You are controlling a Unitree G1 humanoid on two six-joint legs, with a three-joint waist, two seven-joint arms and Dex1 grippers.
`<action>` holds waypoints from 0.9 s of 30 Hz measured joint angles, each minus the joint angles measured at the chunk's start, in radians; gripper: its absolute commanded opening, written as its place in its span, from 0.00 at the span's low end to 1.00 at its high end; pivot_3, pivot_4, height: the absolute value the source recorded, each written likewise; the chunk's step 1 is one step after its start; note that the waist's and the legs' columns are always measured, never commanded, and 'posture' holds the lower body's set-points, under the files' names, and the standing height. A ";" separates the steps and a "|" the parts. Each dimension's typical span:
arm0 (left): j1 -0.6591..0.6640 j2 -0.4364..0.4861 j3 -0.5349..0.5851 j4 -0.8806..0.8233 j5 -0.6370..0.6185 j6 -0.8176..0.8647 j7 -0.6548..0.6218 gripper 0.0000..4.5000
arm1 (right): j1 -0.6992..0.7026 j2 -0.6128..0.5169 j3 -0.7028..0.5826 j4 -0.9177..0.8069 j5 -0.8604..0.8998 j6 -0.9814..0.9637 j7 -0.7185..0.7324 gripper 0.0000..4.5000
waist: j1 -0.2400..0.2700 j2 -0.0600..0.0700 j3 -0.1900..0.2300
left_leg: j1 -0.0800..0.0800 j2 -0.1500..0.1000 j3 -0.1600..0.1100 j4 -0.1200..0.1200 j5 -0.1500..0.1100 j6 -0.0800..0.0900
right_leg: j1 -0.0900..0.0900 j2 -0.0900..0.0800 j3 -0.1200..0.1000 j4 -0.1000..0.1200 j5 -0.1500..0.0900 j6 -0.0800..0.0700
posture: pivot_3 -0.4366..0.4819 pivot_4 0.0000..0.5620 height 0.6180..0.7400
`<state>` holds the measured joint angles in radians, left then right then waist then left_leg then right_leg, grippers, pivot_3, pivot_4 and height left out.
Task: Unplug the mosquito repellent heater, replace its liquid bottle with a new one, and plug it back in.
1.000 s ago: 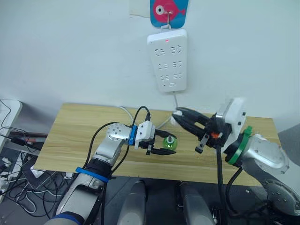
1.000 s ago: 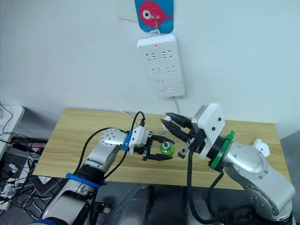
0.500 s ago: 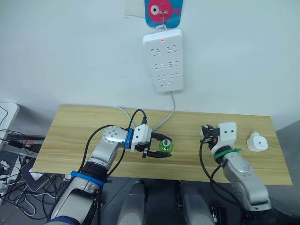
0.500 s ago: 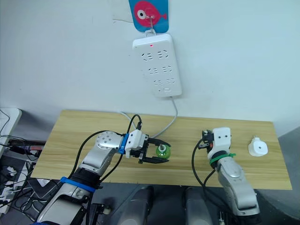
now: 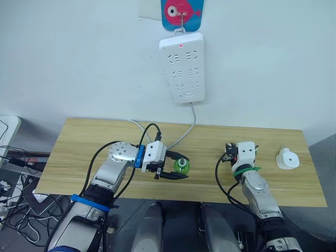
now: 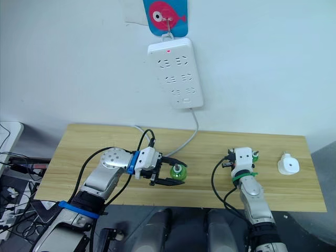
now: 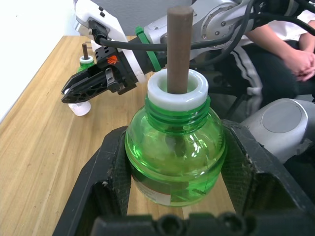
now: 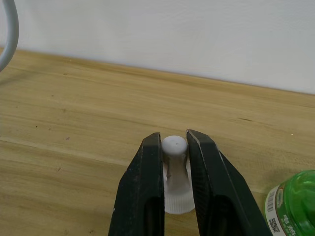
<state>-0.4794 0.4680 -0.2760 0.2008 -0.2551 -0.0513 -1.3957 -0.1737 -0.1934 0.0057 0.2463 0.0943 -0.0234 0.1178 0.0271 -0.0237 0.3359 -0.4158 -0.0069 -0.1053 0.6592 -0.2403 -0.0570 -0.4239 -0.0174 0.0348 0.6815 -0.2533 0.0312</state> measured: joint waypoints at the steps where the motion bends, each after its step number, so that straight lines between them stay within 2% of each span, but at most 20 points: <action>1: 0.000 0.000 0.000 0.000 0.000 0.001 -0.001 0.50 | 0.001 0.001 -0.003 0.004 -0.001 -0.007 0.004 0.24 | 0.000 0.000 0.000 | 0.000 0.000 0.000 0.000 0.000 0.000 | 0.000 0.000 0.000 0.000 0.000 0.000 | 0.74 0.57 1.00; 5: 0.000 0.000 0.000 -0.001 -0.001 0.003 -0.001 0.50 | 0.025 0.008 -0.006 0.011 -0.001 -0.010 0.011 0.52 | 0.002 0.000 0.000 | 0.000 0.000 0.000 0.000 0.000 0.000 | 0.000 0.000 0.000 0.000 0.000 0.000 | 0.76 0.55 1.00; 11: 0.000 -0.001 0.000 -0.001 -0.001 0.002 -0.003 0.50 | 0.085 0.001 -0.016 -0.059 -0.001 0.001 0.022 0.99 | 0.002 0.000 0.000 | 0.000 0.000 0.000 0.000 0.000 0.000 | 0.000 0.000 0.001 0.000 0.000 0.000 | 0.75 0.53 1.00; 14: 0.000 -0.004 0.000 0.000 -0.001 0.001 -0.003 0.50 | 0.153 -0.021 -0.011 -0.162 0.000 0.031 0.057 0.99 | 0.003 0.001 0.000 | 0.000 0.000 0.000 -0.001 0.000 0.000 | 0.000 -0.001 0.001 -0.001 0.000 0.000 | 0.74 0.52 1.00; 21: 0.001 -0.011 0.000 0.001 -0.001 -0.006 0.007 0.50 | 0.368 -0.106 0.019 -0.521 0.022 0.177 0.160 0.99 | 0.006 0.002 -0.001 | 0.000 0.000 0.000 0.000 0.000 0.000 | 0.000 -0.001 0.002 0.000 -0.001 0.001 | 0.74 0.50 1.00; 27: 0.000 -0.015 0.003 0.020 0.000 -0.028 0.012 0.50 | 0.471 -0.268 0.050 -0.891 0.200 0.397 0.330 0.99 | 0.007 0.002 -0.002 | 0.000 0.001 0.000 0.001 0.000 0.000 | 0.001 -0.001 0.002 -0.001 -0.001 0.002 | 0.72 0.49 1.00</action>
<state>-0.4795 0.4534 -0.2727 0.2211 -0.2551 -0.0797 -1.3839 0.2977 -0.4616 0.0555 -0.6448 0.2947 0.3739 0.4476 0.0337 -0.0221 0.3340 -0.4162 -0.0061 -0.1057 0.6598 -0.2403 -0.0571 -0.4232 -0.0184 0.0368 0.6807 -0.2542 0.0328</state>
